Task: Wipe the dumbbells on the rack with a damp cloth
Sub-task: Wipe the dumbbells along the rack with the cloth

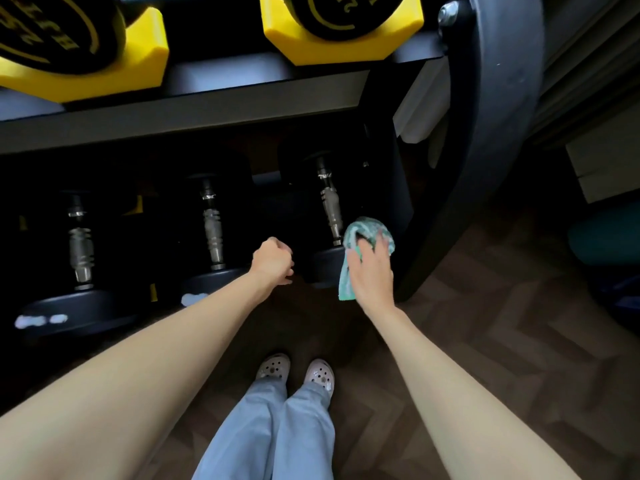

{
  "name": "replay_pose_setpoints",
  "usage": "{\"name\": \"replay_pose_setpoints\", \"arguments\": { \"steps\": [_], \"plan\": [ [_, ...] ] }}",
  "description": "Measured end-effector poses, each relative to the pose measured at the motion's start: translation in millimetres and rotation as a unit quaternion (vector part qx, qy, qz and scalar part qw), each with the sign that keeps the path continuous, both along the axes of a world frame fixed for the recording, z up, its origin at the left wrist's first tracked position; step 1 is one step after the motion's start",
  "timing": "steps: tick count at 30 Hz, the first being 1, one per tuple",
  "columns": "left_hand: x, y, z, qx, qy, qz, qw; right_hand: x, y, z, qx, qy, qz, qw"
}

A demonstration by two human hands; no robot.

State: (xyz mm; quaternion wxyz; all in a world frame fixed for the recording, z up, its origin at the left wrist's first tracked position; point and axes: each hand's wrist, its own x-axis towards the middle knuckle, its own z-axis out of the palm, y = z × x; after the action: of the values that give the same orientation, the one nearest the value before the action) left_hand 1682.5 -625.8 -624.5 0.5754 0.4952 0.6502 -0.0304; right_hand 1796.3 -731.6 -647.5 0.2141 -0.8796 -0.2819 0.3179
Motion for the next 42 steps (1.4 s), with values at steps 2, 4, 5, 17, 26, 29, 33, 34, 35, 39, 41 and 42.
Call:
{"name": "replay_pose_setpoints", "arguments": {
  "steps": [2,4,5,17,26,29,33,34,35,39,41,42],
  "plan": [
    [-1,-2,-3,-0.035,0.006,0.001,0.999,-7,-5,-7,0.001,-0.045,0.083,0.996],
    [-1,-5,-6,-0.056,0.005,-0.003,0.998,-12,-7,-12,0.037,-0.113,0.186,0.975],
    [0,-7,-4,-0.062,0.001,0.001,0.998,-16,-6,-12,0.055,-0.147,0.230,0.960],
    [8,20,25,-0.102,-0.001,0.060,0.993,41,18,57,0.236,0.481,-0.417,0.734],
    [24,23,20,-0.101,0.010,-0.184,0.978,77,67,38,0.063,0.120,-0.264,0.955],
    [24,27,6,-0.100,0.013,-0.186,0.977,88,80,17,-0.008,0.123,-0.258,0.958],
    [28,31,-6,-0.077,0.008,-0.154,0.985,94,89,-4,0.026,0.285,-0.263,0.922],
    [29,33,-6,-0.079,0.001,-0.148,0.986,94,90,-5,0.035,0.319,-0.260,0.911],
    [29,34,-7,-0.085,-0.005,-0.138,0.987,93,92,-8,0.039,0.347,-0.248,0.904],
    [26,35,-11,-0.104,-0.021,-0.102,0.989,82,100,-10,0.039,0.420,-0.197,0.885],
    [24,35,-12,-0.114,-0.017,-0.101,0.988,76,105,-9,0.042,0.435,-0.193,0.879],
    [24,35,-12,-0.121,-0.013,-0.107,0.987,74,108,-8,0.040,0.430,-0.186,0.883]
  ]
}}
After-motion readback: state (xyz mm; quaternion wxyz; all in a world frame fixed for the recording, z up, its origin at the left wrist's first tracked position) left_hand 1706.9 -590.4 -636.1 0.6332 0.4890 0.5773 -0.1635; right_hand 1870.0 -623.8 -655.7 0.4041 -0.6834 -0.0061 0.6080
